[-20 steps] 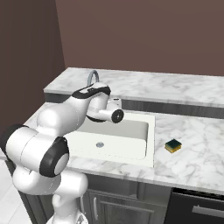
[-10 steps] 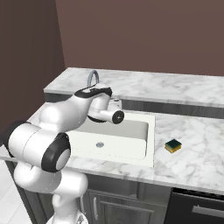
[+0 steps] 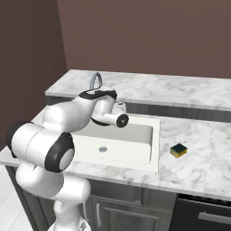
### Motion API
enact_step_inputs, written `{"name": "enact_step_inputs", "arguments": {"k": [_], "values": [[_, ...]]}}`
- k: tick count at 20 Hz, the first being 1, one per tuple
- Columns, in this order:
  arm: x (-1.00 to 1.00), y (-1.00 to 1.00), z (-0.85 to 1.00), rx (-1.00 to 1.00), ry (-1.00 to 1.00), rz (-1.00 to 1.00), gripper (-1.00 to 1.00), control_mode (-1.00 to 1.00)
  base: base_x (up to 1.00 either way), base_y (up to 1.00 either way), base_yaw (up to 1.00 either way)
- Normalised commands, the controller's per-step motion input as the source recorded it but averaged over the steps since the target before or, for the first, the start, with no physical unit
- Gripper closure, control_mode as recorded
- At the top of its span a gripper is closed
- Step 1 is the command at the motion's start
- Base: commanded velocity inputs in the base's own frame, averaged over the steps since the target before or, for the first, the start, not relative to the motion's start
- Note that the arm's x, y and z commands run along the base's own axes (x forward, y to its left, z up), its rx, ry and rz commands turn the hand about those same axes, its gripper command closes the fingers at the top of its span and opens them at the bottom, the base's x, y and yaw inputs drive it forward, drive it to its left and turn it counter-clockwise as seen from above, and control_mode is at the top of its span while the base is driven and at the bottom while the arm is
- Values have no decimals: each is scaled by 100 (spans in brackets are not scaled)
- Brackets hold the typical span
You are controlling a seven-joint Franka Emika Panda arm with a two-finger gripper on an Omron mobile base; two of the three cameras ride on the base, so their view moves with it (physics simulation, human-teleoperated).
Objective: Soak the sponge with water for a few seconds and then drop it inside the sink.
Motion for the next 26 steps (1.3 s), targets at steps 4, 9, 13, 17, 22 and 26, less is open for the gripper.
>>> {"name": "enact_step_inputs", "arguments": {"k": [4, 9, 13, 17, 22, 26], "values": [[7, 0, -12, 0, 0, 1, -100, -100, 0, 0, 0], [10, 0, -13, 0, 0, 2, -100, -100, 0, 0, 0], [8, 0, 0, 0, 0, 3, -100, -100, 0, 0, 0], [11, 0, 0, 0, 0, 2, -100, -100, 0, 0, 0], [14, 0, 0, 0, 0, 4, -100, -100, 0, 0, 0], [10, 0, 0, 0, 0, 3, -100, -100, 0, 0, 0]]}}
